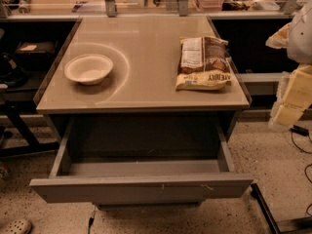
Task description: Close top drawer
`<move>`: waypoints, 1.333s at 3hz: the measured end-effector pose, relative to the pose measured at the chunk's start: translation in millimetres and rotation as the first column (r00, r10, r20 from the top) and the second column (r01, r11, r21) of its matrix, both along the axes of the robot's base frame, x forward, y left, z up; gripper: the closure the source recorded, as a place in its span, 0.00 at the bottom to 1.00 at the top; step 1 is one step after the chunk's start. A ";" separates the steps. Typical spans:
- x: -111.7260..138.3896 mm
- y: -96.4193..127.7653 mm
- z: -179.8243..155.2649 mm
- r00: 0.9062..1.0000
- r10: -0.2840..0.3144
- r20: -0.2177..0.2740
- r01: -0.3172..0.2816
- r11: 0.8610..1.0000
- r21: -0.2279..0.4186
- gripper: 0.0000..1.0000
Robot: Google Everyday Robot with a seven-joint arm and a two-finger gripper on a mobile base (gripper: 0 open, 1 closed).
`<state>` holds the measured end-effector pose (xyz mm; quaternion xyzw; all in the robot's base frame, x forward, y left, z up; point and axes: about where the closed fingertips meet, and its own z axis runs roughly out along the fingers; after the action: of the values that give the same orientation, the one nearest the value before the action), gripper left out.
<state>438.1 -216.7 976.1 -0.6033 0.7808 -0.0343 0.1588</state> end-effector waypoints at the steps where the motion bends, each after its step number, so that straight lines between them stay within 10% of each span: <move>1: 0.0 0.0 0.0 1.000 0.000 0.000 0.000 1.000 0.000 0.00; 4: 0.0 0.0 0.0 1.000 0.000 0.000 0.000 1.000 0.000 0.64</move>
Offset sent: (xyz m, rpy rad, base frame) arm 0.0000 0.0000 0.0000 0.0000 0.0000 0.0000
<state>438.1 -216.7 976.1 -0.6033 0.7808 -0.0343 0.1589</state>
